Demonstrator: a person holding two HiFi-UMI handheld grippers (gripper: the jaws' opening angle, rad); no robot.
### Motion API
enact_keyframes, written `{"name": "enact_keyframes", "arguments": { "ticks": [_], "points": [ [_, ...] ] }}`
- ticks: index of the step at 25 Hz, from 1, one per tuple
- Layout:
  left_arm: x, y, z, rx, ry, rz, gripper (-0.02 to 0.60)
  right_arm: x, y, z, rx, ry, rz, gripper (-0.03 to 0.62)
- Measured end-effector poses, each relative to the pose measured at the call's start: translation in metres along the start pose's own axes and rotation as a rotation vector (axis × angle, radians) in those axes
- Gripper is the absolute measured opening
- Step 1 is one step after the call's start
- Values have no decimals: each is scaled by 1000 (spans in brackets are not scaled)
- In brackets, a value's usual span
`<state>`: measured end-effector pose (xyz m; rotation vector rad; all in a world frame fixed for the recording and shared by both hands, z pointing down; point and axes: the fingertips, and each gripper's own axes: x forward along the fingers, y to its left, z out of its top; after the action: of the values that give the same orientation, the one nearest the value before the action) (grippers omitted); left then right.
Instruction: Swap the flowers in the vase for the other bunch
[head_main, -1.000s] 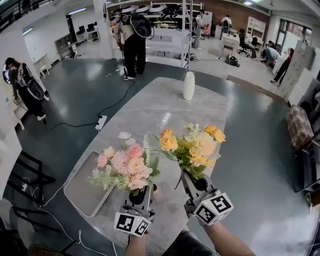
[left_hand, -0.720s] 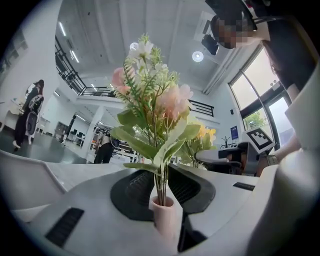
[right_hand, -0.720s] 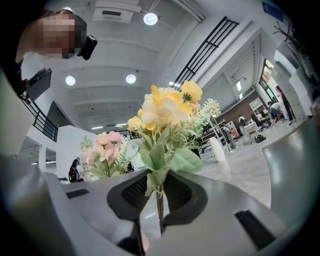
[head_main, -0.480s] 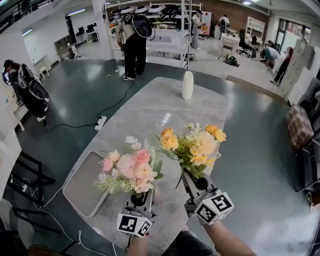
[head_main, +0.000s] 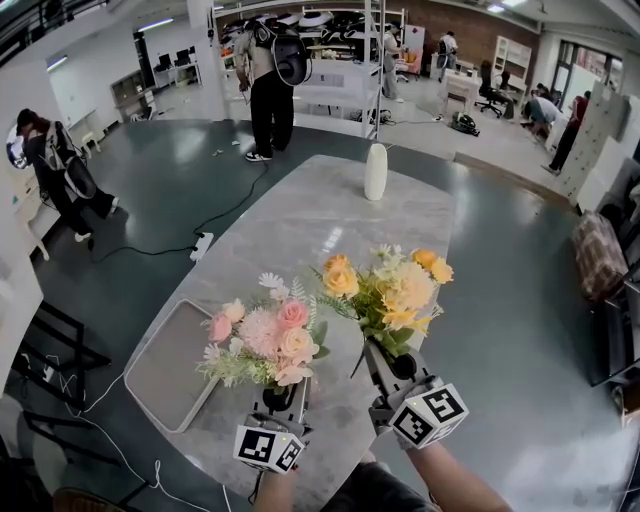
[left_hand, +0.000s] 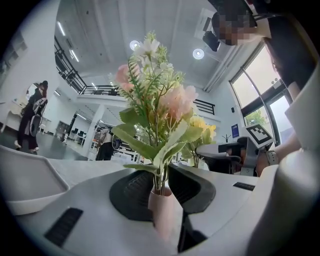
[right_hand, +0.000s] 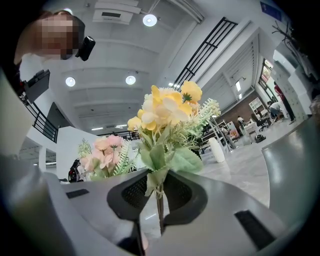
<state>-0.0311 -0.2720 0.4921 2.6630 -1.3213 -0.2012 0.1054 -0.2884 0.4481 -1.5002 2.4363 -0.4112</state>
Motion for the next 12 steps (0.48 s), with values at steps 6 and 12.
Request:
{"name": "enact_keyframes", "arguments": {
  "ticks": [6, 12],
  "points": [
    [-6, 3, 0, -7, -1, 24, 125, -3, 2, 0, -6, -2, 1, 66],
    [-3, -5, 3, -4, -6, 24, 209, -5, 1, 2, -10, 2, 7, 66]
  ]
}}
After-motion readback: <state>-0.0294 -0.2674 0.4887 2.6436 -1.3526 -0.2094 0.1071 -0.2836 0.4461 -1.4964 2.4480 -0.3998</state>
